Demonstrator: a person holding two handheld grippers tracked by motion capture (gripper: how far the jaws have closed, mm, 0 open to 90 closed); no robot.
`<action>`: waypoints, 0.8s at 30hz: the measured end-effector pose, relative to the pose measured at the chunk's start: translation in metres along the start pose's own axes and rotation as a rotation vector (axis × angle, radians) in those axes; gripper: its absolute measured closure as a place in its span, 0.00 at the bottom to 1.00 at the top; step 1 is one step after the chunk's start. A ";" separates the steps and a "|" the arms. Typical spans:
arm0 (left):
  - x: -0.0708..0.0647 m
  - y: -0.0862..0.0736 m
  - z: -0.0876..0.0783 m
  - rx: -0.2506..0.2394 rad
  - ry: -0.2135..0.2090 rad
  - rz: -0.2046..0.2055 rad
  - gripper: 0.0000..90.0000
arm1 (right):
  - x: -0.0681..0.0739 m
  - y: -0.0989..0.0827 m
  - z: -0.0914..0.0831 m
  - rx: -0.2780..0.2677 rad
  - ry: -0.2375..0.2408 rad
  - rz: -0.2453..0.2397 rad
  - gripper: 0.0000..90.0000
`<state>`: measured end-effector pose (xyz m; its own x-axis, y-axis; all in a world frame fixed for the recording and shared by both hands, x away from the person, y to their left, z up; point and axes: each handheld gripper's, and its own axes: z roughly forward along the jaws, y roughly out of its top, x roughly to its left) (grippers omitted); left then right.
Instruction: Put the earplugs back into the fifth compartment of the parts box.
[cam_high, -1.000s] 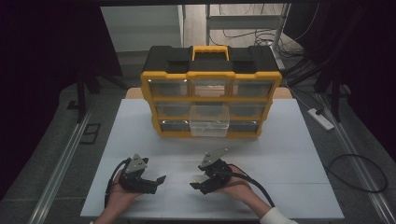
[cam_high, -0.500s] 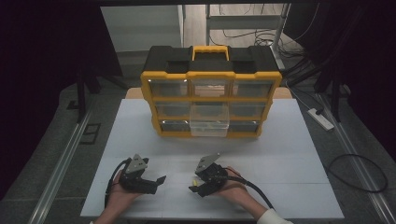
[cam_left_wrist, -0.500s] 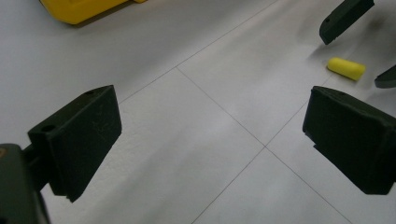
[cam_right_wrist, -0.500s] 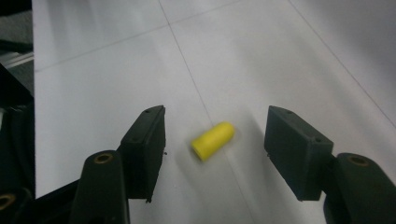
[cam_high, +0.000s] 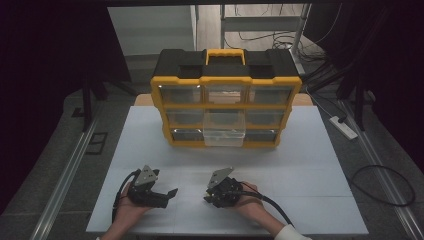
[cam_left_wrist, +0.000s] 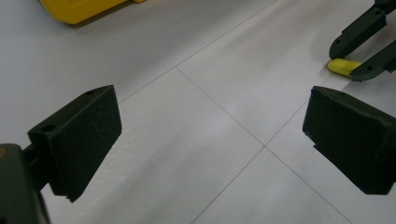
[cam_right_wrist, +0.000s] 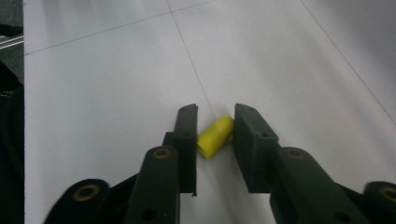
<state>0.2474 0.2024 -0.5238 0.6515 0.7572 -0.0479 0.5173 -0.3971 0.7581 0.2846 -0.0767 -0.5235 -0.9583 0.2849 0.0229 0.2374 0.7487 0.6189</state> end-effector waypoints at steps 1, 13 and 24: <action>0.000 0.000 0.000 0.000 0.000 0.000 0.05 | 0.000 0.000 0.000 -0.003 -0.002 -0.003 0.81; 0.000 0.000 0.000 -0.001 0.001 0.000 0.05 | -0.006 0.005 -0.027 -0.160 -0.004 0.039 0.84; 0.000 0.000 0.000 -0.001 0.002 0.003 0.05 | -0.017 0.009 -0.081 -0.411 -0.064 0.087 0.84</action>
<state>0.2474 0.2027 -0.5234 0.6517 0.7572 -0.0440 0.5150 -0.3992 0.7586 0.2907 -0.1232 -0.4544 -0.9226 0.3826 0.0481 0.2213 0.4232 0.8786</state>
